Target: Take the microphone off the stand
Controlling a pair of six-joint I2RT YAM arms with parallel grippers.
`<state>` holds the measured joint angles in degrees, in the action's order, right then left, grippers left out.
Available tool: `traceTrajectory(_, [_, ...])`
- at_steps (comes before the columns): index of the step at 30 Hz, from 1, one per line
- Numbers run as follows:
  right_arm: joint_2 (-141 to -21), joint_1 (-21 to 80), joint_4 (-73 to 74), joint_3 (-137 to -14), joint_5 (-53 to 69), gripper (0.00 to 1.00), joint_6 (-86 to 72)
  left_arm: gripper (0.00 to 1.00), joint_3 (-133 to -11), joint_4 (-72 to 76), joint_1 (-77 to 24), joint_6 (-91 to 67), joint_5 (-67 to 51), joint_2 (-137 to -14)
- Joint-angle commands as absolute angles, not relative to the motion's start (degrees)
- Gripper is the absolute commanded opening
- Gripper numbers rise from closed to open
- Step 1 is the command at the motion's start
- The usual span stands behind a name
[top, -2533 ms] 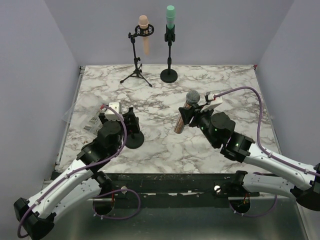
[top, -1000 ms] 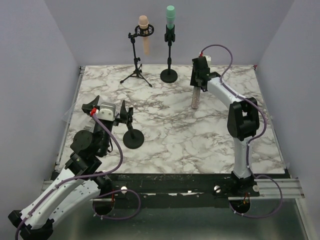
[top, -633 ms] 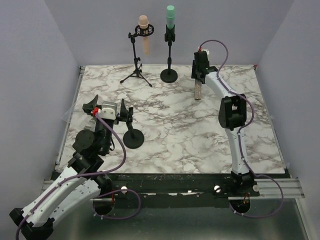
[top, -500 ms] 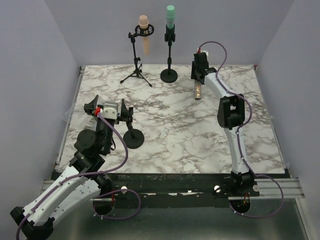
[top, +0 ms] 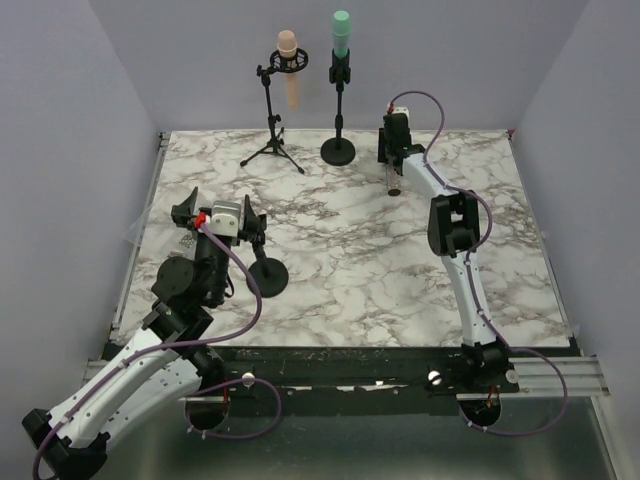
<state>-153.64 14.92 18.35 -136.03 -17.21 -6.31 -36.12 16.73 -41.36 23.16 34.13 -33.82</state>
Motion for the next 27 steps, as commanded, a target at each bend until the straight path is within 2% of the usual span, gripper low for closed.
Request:
traceTrajectory(1, [-157.51, 14.37, 15.48, -139.11, -16.29, 0.36, -5.1, 0.94, -35.6, 18.37, -41.22, 23.56, 34.76, -34.1])
traceTrajectory(8, [-159.26, 14.34, 15.45, -138.44, -15.53, 0.54, -5.04, 0.94, -35.85, 18.09, -41.23, 23.99, 34.91, -34.44])
traceTrajectory(12, [-159.43, 14.28, 15.56, -138.95, -15.64, 0.7, -5.1, 0.94, -35.93, 18.08, -41.25, 23.97, 34.96, -34.62])
traceTrajectory(20, [-158.34, 14.28, 17.74, -141.13, -14.13, 0.83, -5.62, 0.94, -35.87, 17.85, -41.23, 24.08, 34.9, -34.59])
traceTrajectory(25, [-153.59, 14.3, 17.7, -140.14, -13.49, 0.99, -6.06, 0.94, -36.01, 17.27, -41.24, 23.69, 34.71, -34.63])
traceTrajectory(27, [-151.37, 14.32, 17.99, -140.13, -12.76, 1.0, -6.31, 0.94, -35.96, 17.06, -41.22, 23.57, 34.58, -34.67])
